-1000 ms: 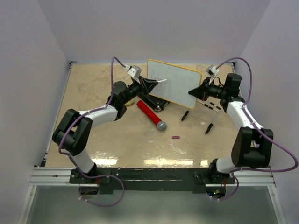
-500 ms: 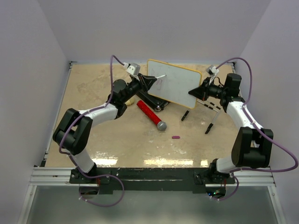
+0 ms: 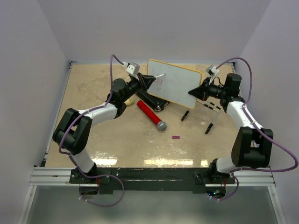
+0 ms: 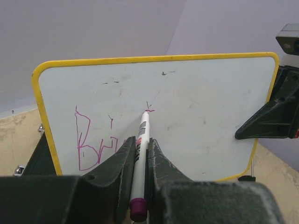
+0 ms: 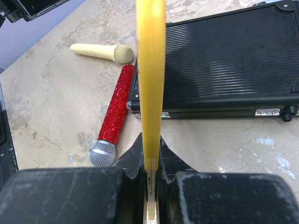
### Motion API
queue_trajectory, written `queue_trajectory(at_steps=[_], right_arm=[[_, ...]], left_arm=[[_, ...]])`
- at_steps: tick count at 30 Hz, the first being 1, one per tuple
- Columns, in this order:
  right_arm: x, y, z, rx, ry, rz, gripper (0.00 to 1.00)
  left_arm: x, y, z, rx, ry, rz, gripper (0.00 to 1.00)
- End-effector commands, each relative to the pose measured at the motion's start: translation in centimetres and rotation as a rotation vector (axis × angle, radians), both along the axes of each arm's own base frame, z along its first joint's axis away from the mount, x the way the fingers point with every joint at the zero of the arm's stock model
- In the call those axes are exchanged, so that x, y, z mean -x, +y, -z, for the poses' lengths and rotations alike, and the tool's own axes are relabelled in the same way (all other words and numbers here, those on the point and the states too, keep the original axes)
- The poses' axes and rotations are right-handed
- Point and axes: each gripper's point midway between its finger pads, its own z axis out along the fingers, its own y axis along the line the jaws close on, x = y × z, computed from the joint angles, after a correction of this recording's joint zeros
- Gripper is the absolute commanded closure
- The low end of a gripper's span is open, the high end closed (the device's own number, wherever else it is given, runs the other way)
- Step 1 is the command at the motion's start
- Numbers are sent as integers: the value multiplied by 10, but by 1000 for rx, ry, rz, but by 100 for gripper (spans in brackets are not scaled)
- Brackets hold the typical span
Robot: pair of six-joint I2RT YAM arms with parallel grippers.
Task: Write a sentence on the whiteboard
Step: Write with the whiteboard marker without the cap on the whiteboard.
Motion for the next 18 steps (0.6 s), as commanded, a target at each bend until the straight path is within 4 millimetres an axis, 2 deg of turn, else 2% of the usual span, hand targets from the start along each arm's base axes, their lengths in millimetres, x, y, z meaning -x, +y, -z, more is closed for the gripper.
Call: queue_trajectory(at_steps=[1,18], right_arm=[[-4,1,-8,13,-37,-13,100],[-3,2,-8,13,-37,-15,100]], left_arm=[[-15,6,-10,-20,-53,-45,100],[-3,3,26,-82,17,6,100]])
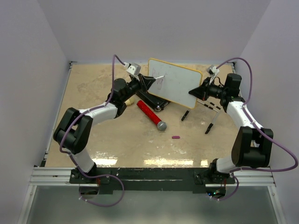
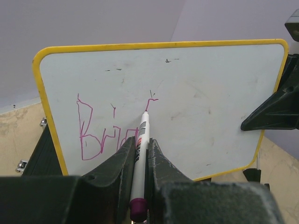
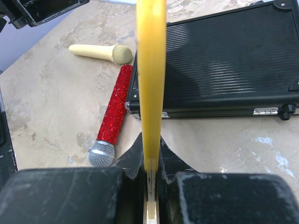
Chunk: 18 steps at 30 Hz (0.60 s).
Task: Write a sentence on the whiteboard
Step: Write with the whiteboard marker without the cap on the whiteboard.
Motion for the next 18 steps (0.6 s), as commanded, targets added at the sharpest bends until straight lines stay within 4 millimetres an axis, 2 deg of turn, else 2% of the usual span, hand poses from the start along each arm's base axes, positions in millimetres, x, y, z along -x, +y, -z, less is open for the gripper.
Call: queue_trajectory(at_steps=[1,11,14,18], right_arm=[[-2,3,-9,14,-43,-22,100],[-2,2,-10,14,-46,-22,100],[-2,3,-10,13,-45,-23,100],[-1,3,-11,13,-46,-23,100]], left_arm=[[1,2,18,-48,15,5,100],[14,5,42,-63,65,27,100],[15,5,40,-58,59,28,100],[15,5,26,-44,34,31,100]])
